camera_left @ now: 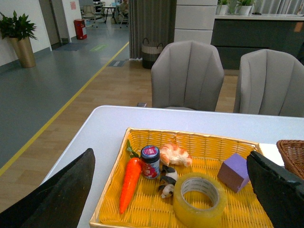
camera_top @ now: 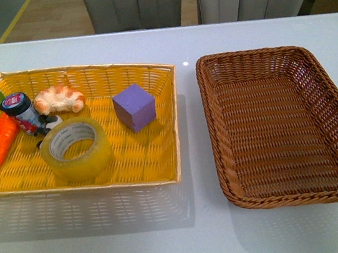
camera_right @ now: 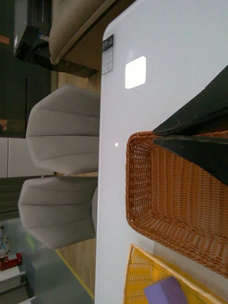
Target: Move tape to another basket
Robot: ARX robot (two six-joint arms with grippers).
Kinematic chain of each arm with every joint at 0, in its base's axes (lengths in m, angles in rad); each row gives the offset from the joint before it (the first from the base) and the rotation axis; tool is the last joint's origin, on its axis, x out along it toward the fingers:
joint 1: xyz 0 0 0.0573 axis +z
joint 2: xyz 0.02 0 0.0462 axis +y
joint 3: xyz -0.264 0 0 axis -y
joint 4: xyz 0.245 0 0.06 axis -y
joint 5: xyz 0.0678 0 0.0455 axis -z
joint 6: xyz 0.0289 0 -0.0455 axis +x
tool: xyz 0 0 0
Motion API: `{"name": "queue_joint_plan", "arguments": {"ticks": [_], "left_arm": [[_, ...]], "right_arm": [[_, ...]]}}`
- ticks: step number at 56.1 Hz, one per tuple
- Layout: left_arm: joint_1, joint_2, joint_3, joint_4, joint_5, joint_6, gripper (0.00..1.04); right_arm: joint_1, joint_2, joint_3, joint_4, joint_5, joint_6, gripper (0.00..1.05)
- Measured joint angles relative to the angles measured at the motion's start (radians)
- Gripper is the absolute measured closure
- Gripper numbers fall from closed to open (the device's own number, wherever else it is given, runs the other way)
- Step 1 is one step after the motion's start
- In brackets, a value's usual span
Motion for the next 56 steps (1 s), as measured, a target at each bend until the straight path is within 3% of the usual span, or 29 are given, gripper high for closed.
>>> {"name": "queue_joint_plan", "arguments": {"ticks": [27,56], "left_arm": [[0.000,0.000,0.000,0.000,0.000,0.000,0.09],[0.000,0.000,0.000,0.000,0.000,0.000,0.09]], "right_arm": [[0.000,-0.326,-0.001,-0.299,0.000,0.000,1.03],[0.000,-0.524,-0.001,-0.494,0.000,0.000,1.03]]}}
